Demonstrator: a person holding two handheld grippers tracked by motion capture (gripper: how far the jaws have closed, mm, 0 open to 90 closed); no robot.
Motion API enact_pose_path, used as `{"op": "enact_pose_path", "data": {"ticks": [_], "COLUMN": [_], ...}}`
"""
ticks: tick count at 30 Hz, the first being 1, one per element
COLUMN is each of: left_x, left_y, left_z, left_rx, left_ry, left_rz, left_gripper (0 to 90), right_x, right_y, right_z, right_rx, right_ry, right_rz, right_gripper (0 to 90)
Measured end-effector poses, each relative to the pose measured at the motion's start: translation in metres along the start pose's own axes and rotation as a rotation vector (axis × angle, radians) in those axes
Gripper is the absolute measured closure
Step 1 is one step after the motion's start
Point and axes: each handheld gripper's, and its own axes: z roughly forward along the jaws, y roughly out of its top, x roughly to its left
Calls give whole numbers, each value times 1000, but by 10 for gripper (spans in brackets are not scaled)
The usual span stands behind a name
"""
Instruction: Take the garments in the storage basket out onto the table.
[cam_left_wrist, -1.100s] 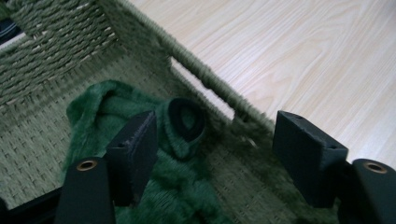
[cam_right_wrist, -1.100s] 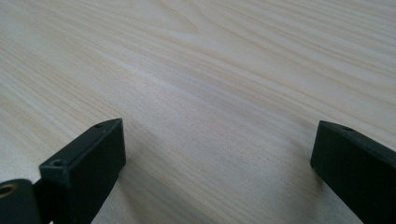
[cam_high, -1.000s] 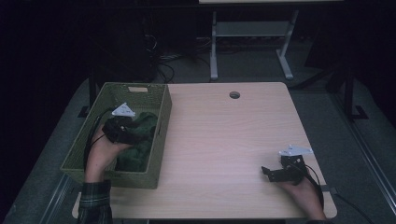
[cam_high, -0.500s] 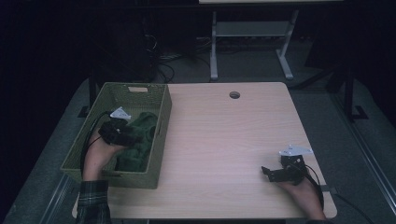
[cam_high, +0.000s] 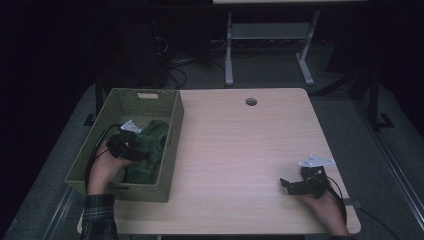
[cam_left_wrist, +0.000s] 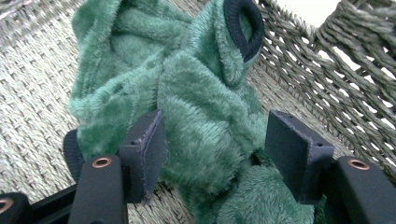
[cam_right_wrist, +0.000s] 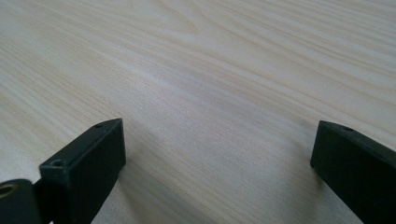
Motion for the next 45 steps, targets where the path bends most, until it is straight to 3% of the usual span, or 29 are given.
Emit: {"op": "enact_pose_path", "data": {"ticks": [13, 22, 26, 37, 45], "left_x": [2, 6, 7, 10, 8], "left_y": [-4, -5, -5, -3, -2], "left_z": [20, 18, 15, -5, -25], "left_rx": [88, 112, 84, -39, -175], "left_ry": [-15, -34, -48, -48, -46], "left_rz": [-9, -75, -118, -154, -178], "left_gripper": [442, 746, 790, 825, 848], "right_x": [0, 0, 0, 0, 0], "right_y": [0, 0, 0, 0, 0], "right_z": [0, 0, 0, 0, 0], "right_rx": [0, -1, -2, -2, -2], "right_ry": [0, -1, -2, -1, -1], "right_rz": [0, 1, 0, 1, 1], "right_gripper": [29, 31, 31, 31, 31]}}
